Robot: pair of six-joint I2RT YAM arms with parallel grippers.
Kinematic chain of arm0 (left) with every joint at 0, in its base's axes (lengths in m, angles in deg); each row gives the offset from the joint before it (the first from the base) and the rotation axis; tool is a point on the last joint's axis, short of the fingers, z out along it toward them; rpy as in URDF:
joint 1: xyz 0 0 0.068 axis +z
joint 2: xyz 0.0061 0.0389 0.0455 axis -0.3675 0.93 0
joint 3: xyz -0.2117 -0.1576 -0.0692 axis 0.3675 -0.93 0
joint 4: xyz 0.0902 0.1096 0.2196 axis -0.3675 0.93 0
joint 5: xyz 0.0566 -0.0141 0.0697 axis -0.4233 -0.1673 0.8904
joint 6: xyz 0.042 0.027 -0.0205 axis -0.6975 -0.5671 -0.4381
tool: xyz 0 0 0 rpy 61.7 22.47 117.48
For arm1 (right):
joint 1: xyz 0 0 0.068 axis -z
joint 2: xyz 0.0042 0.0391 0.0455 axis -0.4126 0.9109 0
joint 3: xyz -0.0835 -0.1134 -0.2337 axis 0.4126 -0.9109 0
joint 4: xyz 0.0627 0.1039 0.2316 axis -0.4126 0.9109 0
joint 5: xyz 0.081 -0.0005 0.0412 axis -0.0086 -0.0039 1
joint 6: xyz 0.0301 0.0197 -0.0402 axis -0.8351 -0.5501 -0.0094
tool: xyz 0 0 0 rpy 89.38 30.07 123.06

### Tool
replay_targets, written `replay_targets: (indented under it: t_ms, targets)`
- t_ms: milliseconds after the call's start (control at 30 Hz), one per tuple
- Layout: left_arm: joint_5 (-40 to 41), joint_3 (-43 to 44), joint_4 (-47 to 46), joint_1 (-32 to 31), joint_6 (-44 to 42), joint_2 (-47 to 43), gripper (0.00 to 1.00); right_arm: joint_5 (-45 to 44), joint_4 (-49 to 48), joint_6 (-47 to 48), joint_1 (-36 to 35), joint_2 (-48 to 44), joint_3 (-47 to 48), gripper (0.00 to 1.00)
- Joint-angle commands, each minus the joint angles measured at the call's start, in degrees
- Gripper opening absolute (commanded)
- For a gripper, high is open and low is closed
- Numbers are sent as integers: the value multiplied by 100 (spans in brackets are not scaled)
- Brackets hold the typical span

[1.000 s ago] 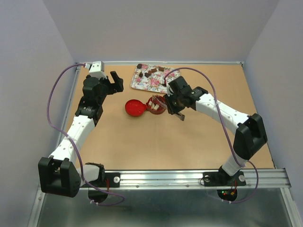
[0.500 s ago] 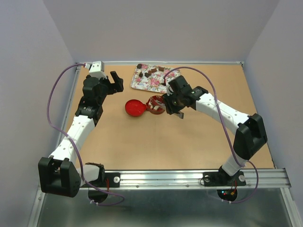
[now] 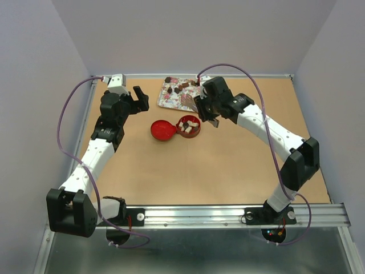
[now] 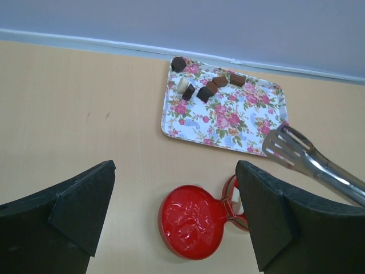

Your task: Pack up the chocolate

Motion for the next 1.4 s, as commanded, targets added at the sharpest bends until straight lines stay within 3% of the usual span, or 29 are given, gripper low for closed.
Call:
replay_targets:
  t_ms: [0, 567, 1367]
  targets:
    - [28, 203, -198, -22, -40, -29, 99, -228, -369, 219, 133, 463, 709, 42]
    - [116, 203, -207, -22, -84, 32, 99, 246, -1116, 316, 564, 2635, 2389, 43]
    - [195, 282, -198, 4, -155, 173, 99, 554, -1134, 482, 827, 3751, 3206, 45]
